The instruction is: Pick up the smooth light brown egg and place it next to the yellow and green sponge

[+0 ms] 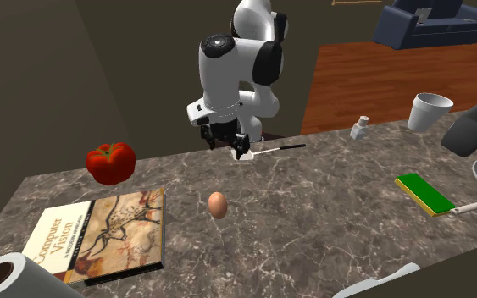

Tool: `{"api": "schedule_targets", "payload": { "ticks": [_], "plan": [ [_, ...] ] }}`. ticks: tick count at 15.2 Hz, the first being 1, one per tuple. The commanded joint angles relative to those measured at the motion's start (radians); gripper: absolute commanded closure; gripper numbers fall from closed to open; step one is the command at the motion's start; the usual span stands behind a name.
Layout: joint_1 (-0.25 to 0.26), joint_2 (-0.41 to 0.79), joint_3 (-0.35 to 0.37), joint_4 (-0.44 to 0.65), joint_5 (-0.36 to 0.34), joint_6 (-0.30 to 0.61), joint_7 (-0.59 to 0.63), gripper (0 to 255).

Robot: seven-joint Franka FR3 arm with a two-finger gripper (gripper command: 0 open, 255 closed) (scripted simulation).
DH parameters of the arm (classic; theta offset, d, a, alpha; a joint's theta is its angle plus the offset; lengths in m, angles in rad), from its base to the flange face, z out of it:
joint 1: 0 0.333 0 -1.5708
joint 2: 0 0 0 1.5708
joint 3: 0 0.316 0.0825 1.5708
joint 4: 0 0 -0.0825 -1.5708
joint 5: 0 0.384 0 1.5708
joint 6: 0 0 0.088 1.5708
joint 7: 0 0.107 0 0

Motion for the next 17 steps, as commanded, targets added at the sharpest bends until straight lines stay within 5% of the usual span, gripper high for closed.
{"api": "schedule_targets", "payload": {
  "ticks": [1,12,17],
  "plan": [
    [0.003,0.088,0.014,0.076,-0.015,0.004,0.017,0],
    [0.059,0.597,0.055,0.663,-0.134,-0.125,0.09,0],
    [0.053,0.579,0.052,0.584,-0.132,-0.064,0.091,0]
  ]
}}
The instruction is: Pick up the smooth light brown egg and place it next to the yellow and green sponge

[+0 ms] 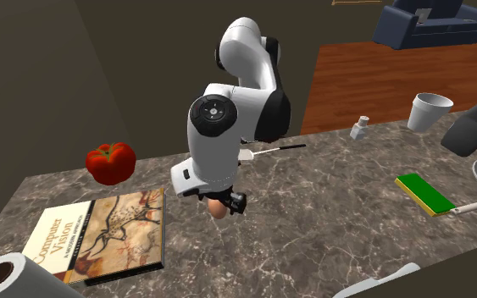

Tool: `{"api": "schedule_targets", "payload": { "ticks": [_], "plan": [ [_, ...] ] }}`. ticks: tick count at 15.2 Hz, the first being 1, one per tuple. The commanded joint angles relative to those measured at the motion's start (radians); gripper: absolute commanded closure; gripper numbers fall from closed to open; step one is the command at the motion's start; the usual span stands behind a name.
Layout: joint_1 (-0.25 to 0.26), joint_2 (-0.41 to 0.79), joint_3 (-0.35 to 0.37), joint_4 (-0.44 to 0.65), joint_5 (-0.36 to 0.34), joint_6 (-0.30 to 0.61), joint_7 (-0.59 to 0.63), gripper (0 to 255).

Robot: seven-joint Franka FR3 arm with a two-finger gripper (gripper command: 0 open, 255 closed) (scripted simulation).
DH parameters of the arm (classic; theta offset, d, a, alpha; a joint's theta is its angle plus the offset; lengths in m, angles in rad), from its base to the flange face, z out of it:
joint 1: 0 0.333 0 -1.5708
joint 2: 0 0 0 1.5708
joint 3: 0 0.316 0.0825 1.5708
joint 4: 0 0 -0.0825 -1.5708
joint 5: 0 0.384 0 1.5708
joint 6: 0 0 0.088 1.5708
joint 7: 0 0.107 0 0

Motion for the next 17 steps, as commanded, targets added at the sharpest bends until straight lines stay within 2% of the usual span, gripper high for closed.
{"api": "schedule_targets", "payload": {
  "ticks": [1,3,11,12,17],
  "plan": [
    [-0.003,-0.007,-0.001,-0.034,0.0,0.028,0.001,0],
    [-0.006,-0.016,-0.002,-0.081,0.001,0.066,0.001,0],
    [-0.006,-0.016,-0.002,-0.081,0.001,0.065,0.001,0],
    [-0.006,-0.016,-0.002,-0.081,0.001,0.065,0.001,255],
    [-0.006,-0.016,-0.002,-0.081,0.001,0.065,0.001,255]
  ]
}}
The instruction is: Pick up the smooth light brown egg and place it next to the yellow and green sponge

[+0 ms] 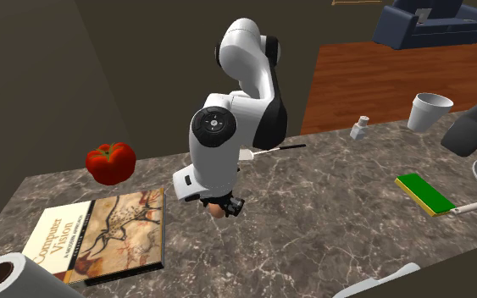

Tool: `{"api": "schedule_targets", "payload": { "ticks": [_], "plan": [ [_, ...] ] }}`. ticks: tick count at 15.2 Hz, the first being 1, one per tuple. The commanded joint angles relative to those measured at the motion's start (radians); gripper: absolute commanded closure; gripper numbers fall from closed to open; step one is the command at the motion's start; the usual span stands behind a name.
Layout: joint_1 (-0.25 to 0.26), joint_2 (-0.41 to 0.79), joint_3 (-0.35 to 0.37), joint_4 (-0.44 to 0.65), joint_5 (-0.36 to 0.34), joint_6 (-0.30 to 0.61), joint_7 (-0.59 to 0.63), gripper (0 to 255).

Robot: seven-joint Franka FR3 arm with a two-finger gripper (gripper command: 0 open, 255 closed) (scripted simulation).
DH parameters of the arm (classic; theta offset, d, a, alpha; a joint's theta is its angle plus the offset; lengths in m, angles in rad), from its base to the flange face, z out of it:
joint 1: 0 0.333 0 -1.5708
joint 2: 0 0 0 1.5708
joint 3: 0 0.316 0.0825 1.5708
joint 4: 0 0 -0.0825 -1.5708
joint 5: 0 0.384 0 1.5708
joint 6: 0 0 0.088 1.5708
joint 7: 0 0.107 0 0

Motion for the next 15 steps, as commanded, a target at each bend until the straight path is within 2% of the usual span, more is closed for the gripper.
{"api": "schedule_targets", "payload": {
  "ticks": [1,4,15],
  "plan": [
    [0.0,0.0,0.0,0.0,0.0,0.0,0.0,255],
    [0.0,0.0,0.0,0.0,0.0,0.0,0.0,255],
    [0.006,0.006,0.001,0.156,-0.001,-0.15,-0.014,255]
  ]
}}
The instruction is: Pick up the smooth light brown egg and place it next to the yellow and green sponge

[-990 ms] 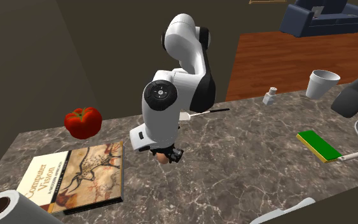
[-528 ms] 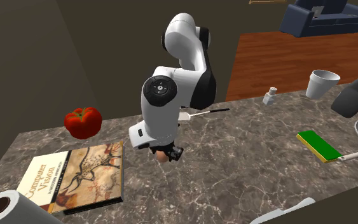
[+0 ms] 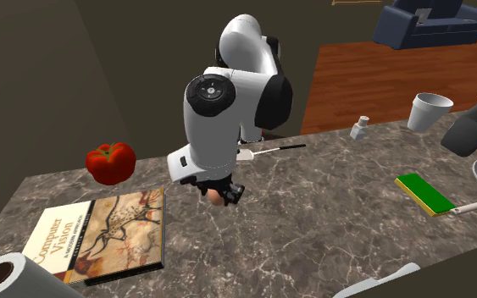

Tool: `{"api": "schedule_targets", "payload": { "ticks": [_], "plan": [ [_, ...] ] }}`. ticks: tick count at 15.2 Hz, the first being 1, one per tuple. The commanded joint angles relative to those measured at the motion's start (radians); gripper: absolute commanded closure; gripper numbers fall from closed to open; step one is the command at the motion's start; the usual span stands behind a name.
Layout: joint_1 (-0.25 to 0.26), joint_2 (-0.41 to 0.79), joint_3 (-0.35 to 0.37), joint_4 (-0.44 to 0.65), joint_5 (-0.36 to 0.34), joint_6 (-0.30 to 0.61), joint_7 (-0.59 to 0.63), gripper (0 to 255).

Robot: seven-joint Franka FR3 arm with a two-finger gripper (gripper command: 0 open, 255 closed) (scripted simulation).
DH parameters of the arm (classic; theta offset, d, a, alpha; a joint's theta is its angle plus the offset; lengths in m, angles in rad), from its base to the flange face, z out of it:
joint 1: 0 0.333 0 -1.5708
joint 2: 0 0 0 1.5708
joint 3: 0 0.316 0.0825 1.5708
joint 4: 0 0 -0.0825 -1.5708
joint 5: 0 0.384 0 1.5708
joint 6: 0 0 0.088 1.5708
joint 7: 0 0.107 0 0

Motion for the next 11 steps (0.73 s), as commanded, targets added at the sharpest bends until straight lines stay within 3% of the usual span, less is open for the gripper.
{"api": "schedule_targets", "payload": {
  "ticks": [1,11],
  "plan": [
    [0.001,0.002,0.0,0.03,-0.001,-0.028,-0.002,255],
    [0.014,0.046,0.001,0.232,-0.01,-0.185,-0.015,255]
  ]
}}
